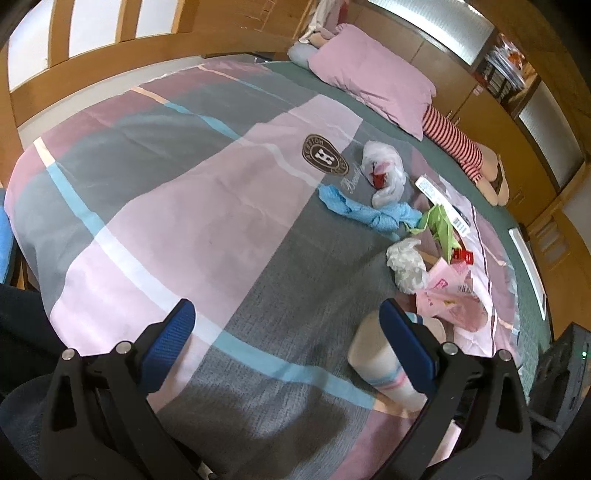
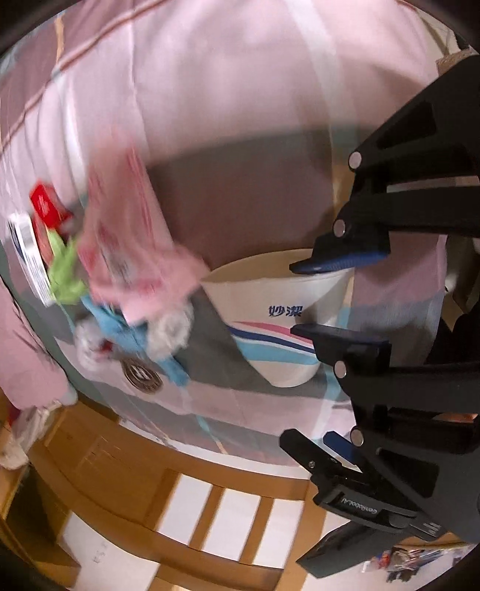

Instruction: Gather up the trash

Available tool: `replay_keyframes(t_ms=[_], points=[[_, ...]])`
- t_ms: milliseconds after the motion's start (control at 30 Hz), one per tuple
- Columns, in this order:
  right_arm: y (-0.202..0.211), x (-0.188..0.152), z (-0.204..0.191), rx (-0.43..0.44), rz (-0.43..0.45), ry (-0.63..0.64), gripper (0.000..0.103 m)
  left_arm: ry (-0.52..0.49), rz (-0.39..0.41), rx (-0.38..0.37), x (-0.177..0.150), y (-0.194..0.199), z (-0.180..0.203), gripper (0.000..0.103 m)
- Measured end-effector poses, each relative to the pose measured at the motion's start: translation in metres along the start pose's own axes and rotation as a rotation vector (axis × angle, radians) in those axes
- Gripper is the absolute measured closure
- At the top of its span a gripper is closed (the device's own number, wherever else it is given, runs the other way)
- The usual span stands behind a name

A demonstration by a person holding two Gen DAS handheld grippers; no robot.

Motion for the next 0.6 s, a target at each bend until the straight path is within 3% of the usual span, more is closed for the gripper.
replay_keyframes(t_ms=[67, 200, 433, 600], points=[[-0.002, 0.001, -0.007, -0.005, 0.002, 0.030, 0.071, 0.016, -0.001, 0.003, 0.001, 0.000, -0.003, 0.004], [0.012, 0.009, -0.005, -0.053, 0.059, 0.056, 0.042, 0.030, -0.016, -0.001, 0.000, -0.002, -0.004, 0.004], [0.053, 0.030, 0.024, -0.116, 0.196, -0.016, 0.035, 0.028, -0.029, -0.012, -0.002, -0.004, -0.003, 0.004], [0.069, 0.057, 0.037, -0.247, 0.276, -0.006, 0.026, 0.018, -0.035, -0.008, -0.003, -0.004, -0.001, 0.004]])
Point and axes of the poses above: each gripper's, at about its wrist camera, not at the fingertips, and y roughly against the way its jaws point, z to its right, x to its top, the point moved 8 cm from there along -y, roughly the way its jaws point, and after that the axes turned 3 degrees about x, right-handed, at the moved point
